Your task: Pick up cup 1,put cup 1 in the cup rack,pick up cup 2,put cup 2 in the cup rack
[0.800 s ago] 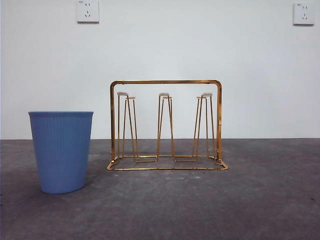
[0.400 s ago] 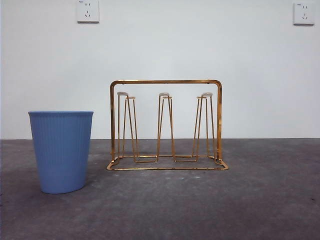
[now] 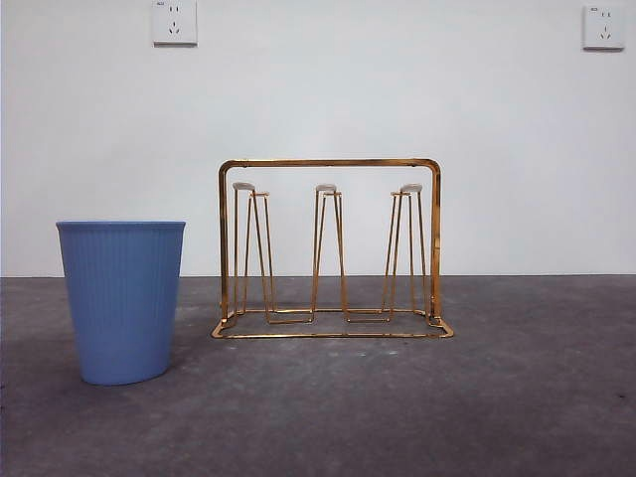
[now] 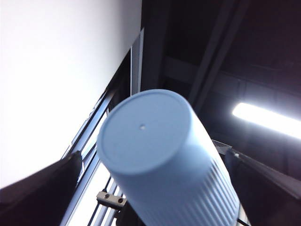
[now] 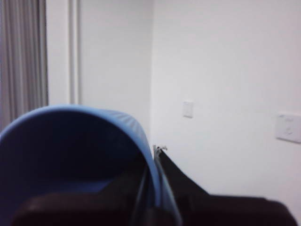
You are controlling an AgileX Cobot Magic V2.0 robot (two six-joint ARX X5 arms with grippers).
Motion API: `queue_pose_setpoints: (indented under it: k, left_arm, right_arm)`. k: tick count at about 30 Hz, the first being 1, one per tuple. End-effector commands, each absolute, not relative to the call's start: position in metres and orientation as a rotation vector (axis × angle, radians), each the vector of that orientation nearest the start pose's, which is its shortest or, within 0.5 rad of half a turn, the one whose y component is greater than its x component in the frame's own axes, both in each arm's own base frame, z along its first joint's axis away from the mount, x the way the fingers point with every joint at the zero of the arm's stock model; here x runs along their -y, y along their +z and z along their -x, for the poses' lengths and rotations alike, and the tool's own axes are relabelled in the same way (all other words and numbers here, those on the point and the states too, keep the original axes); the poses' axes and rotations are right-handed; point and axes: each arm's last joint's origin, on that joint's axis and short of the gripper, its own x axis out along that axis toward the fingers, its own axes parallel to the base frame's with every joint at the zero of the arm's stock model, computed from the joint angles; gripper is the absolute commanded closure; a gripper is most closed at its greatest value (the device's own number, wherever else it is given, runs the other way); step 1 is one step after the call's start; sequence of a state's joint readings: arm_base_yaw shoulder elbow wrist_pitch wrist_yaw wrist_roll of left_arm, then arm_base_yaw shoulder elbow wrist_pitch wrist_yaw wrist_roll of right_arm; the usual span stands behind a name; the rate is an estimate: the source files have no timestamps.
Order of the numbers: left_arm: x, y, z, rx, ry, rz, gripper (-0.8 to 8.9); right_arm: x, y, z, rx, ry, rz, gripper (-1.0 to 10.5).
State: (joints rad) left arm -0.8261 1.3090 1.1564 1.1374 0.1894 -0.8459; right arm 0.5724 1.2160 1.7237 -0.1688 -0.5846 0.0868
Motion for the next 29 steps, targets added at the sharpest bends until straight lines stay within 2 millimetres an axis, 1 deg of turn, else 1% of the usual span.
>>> queue_pose_setpoints:
  k: [1, 3, 5, 9, 13, 15, 16, 19, 26, 27, 29]
  left_arm:
    - [0.1919, 0.4619, -0.169, 0.555, -1.306, 1.025, 0.95]
    - [0.1919, 0.4619, -0.1689, 0.555, -1.306, 1.025, 1.22]
    - [0.1916, 0.4622, -0.1685, 0.561, -1.311, 1.025, 2.03]
    - [0.1898, 0.4637, -0.1667, 0.592, -1.322, 1.029, 2.94]
    - [0.1889, 0.4644, -0.166, 0.607, -1.325, 1.032, 4.2]
    - [0.189, 0.4643, -0.1661, 0.605, -1.325, 1.032, 4.61]
    - [0.1893, 0.4641, -0.1663, 0.601, -1.324, 1.031, 4.74]
    - [0.1894, 0.464, -0.1665, 0.599, -1.32, 1.033, 4.73]
    - [0.1876, 0.4654, -0.1651, 0.628, -1.324, 1.04, 4.77]
    - [0.1876, 0.4655, -0.165, 0.628, -1.324, 1.04, 5.04]
    - [0.1877, 0.4656, -0.1651, 0.627, -1.323, 1.04, 6.6]
  right_arm:
    - [-0.1292, 0.5494, -0.1641, 0.289, 1.183, -0.088, 9.6]
    - [-0.1332, 0.5477, -0.1658, 0.28, 1.193, -0.088, 9.6]
    - [-0.1358, 0.5468, -0.1666, 0.277, 1.198, -0.088, 9.6]
    - [-0.1355, 0.547, -0.1667, 0.279, 1.188, -0.088, 9.6]
    - [-0.1354, 0.5472, -0.1667, 0.281, 1.181, -0.089, 9.6]
    - [-0.1353, 0.5479, -0.1667, 0.29, 1.181, -0.089, 9.6]
    - [-0.1352, 0.5487, -0.1666, 0.3, 1.181, -0.09, 9.6]
    - [-0.135, 0.5507, -0.1671, 0.325, 1.16, -0.095, 9.6]
    - [-0.1369, 0.5494, -0.1701, 0.32, 1.156, -0.096, 9.6]
    - [-0.1377, 0.5488, -0.1712, 0.316, 1.157, -0.096, 9.6]
    - [-0.1385, 0.5477, -0.1723, 0.303, 1.158, -0.102, 9.6]
